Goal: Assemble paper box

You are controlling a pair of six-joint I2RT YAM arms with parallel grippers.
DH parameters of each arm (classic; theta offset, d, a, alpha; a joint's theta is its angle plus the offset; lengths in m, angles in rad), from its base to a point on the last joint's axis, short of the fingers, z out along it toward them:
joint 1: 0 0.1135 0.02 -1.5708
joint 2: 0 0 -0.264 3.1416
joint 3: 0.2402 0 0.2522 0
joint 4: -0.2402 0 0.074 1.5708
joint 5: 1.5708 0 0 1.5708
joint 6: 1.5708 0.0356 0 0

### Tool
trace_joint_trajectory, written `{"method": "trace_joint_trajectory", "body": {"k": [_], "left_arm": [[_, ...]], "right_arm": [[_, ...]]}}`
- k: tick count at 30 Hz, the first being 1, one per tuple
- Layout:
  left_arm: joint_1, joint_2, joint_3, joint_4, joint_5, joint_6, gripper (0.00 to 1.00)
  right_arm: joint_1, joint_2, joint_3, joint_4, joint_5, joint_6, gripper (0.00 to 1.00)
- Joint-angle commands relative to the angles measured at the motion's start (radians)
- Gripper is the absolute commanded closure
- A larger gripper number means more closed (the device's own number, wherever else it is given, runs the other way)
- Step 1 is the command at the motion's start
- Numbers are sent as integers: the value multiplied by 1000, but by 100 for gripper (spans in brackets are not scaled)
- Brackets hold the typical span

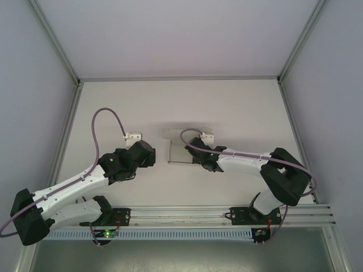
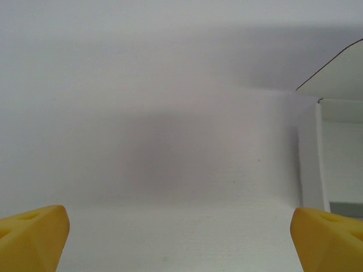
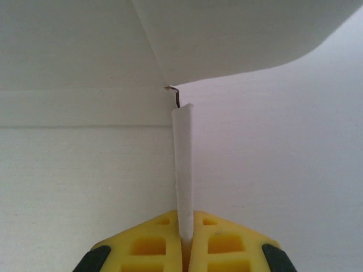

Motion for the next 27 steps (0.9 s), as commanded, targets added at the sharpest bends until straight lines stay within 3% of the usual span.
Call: {"method": "trace_joint_trajectory", "body": {"k": [1, 4, 7, 12, 15, 19, 21, 22, 24, 27], "left_arm": [[12, 28, 13, 84, 45, 73, 0], [11, 48, 12, 119, 65, 97, 0], [12, 72, 17, 143, 90, 116, 0], [21, 73, 28, 174, 116, 161, 0], [58, 61, 36, 201, 216, 227, 0], [138, 56, 50, 257, 334, 318, 0], [197, 65, 70, 278, 418, 350, 0], [221, 74, 77, 296, 479, 385, 0], [253, 100, 105, 316, 601, 500, 0], [266, 162, 161, 329, 683, 634, 0]], "right_arm": [[10, -11, -17, 10, 7, 2, 100], [14, -21, -28, 17, 11, 1, 100], [12, -44, -36, 17, 13, -16, 89], [15, -135, -50, 22, 12, -70, 82], [13, -224, -43, 5, 16, -159, 70], [1, -369, -53, -7, 20, -306, 40], [-27, -445, -72, 26, -11, -408, 11], [-53, -479, -82, 56, -57, -475, 2], [-123, -540, -106, 110, -164, -592, 2], [-226, -584, -99, 113, -330, -711, 2]]}}
